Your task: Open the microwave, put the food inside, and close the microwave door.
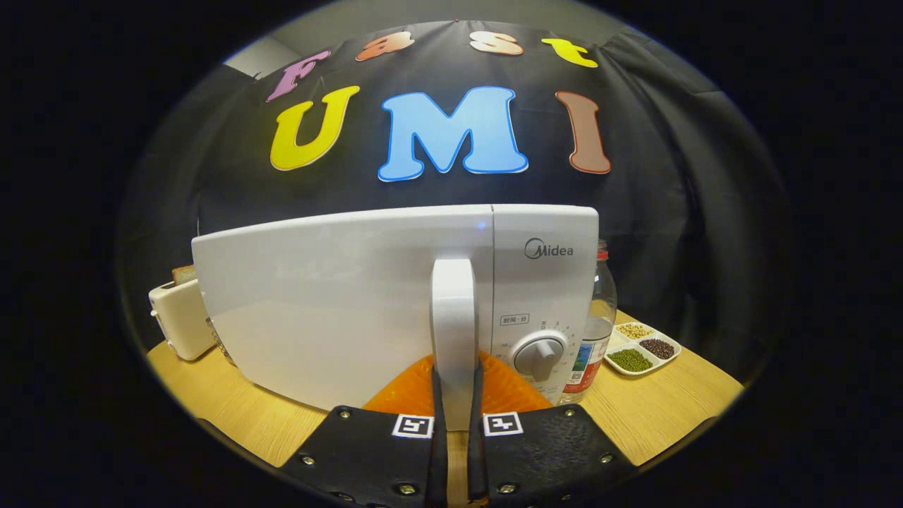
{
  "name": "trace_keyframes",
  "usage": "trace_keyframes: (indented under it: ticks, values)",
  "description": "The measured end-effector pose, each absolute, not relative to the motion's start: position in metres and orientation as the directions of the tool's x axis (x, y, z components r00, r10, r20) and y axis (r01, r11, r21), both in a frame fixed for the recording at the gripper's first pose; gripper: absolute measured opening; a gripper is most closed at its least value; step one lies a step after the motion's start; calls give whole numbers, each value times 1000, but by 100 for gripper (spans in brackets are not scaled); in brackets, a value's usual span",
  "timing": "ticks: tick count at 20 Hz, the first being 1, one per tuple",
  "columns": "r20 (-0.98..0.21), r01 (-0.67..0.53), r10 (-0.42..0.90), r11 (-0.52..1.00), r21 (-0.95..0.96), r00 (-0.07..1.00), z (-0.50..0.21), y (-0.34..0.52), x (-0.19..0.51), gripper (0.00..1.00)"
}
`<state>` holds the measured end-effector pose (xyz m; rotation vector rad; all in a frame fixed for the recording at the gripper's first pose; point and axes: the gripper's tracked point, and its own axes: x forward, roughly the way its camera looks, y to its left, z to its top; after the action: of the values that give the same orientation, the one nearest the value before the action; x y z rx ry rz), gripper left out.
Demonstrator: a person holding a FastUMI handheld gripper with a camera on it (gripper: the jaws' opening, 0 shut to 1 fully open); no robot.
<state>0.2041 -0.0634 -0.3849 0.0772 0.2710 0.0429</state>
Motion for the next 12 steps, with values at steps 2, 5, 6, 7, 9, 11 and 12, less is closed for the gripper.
trace_keyframes:
  ticks: [2,5,6,7,9,11,12]
  values:
    - [-246,-40,48,998,40,968,-382,-62,202,11]
    - [-230,-44,39,999,-19,973,-380,-60,181,8]
    - [-239,-54,53,999,4,970,-379,-59,175,8]
    - [-259,-62,64,998,13,964,-381,-58,169,8]
    - [-285,-69,72,997,21,956,-380,-54,151,8]
    - [-287,-90,89,996,8,954,-377,-46,130,8]
    - [-285,-100,100,995,15,953,-375,-43,121,8]
